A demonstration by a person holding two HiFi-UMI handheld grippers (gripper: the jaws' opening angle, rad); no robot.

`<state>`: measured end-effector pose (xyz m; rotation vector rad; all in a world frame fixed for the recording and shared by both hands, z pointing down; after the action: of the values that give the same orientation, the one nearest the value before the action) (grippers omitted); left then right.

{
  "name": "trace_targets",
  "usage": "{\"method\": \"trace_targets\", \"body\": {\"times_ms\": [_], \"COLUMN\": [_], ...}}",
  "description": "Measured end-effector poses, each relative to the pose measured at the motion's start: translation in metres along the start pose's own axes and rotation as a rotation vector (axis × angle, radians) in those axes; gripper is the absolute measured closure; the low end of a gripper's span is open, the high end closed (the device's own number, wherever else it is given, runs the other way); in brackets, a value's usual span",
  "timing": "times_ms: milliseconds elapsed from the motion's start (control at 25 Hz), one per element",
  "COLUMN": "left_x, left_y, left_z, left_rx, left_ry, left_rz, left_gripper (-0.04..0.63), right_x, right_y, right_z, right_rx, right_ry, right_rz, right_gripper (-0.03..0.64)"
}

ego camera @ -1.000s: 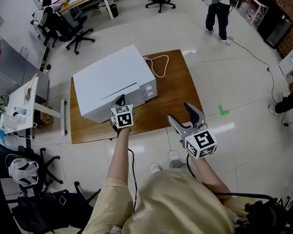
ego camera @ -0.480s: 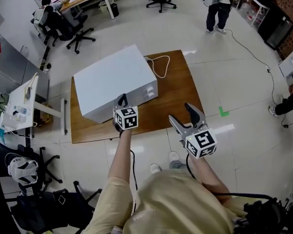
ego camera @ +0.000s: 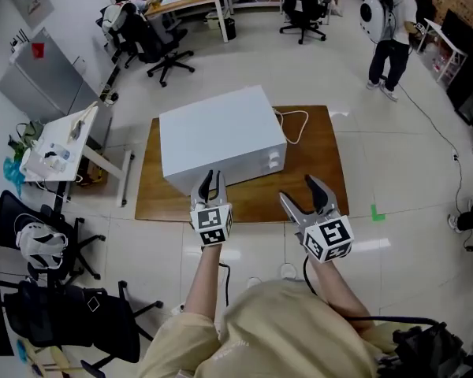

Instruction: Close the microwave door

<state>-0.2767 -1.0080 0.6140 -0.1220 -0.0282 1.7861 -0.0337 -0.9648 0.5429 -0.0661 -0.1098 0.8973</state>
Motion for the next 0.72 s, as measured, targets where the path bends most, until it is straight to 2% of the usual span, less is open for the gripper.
{"method": "trace_targets", "body": {"times_ms": [80, 200, 240, 280, 400, 560, 720], "left_x": [0.029, 0.072, 0.084, 0.094, 0.112, 0.125, 0.125], "left_y": [-0.01, -0.023, -0.027, -0.031, -0.034, -0.027, -0.033], "left_z": [-0.024, -0.062, -0.073, -0.081, -0.093, -0.076, -0.076], "left_rx": [0.038, 0.017, 0.017, 0.024, 0.017, -0.034, -0.033], "left_ry": [-0.076, -0.187, -0.212, -0.23, -0.253, -0.23, -0.204], "left_rz": [0.007, -0.014, -0.019, -0.027, -0.07, -0.152, -0.136], "left_gripper": [0.488, 0.416, 0.359, 0.294, 0.22, 0.207, 0.227], "right_x": [0.001, 0.003, 0.003, 0.004, 0.0, 0.0, 0.0], "right_y": [-0.003, -0.001, 0.001, 0.003, 0.01, 0.015, 0.014], "right_z": [0.0, -0.008, -0.012, -0.017, -0.023, -0.012, -0.007], "right_rx": [0.01, 0.062, 0.073, 0.081, 0.113, 0.13, 0.113], "right_ry": [-0.02, -0.089, -0.121, -0.152, -0.187, -0.155, -0.141], "right_rz": [0.019, 0.039, 0.03, 0.021, 0.008, 0.031, 0.021], "right_gripper": [0.308, 0.308, 0.308, 0.307, 0.288, 0.288, 0.306]}}
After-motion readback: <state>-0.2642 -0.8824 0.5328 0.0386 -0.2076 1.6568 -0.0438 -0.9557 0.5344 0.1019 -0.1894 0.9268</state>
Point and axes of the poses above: the fingertips, and each gripper's own axes: x backward along the fingers, y to its left, z out of its underside, the point moved 5 cm from there along x, backward along the fingers, and after that the axes turned 5 degrees about z, right-handed, at the moved point
